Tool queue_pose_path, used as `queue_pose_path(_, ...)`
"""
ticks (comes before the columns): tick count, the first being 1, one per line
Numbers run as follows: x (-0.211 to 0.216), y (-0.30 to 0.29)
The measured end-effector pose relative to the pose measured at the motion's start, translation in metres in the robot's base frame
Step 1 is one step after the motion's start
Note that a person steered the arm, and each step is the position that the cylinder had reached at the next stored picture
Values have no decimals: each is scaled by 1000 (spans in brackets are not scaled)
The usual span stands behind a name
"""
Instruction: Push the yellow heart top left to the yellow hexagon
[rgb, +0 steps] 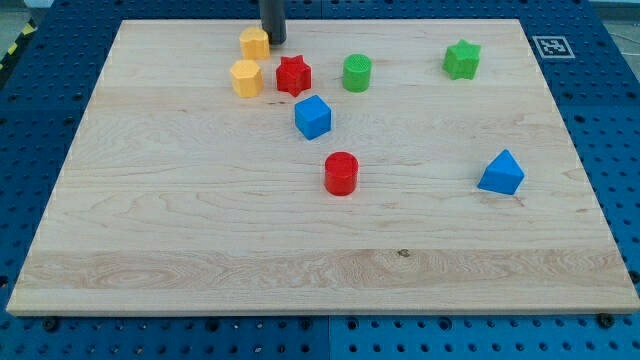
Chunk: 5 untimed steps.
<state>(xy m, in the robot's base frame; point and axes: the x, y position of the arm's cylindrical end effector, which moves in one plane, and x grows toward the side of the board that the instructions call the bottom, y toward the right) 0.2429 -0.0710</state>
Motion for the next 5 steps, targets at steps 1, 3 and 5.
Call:
queue_pose_path(1,6,-8)
queue_pose_path(3,-2,-64)
queue_pose_path(5,-5,-70)
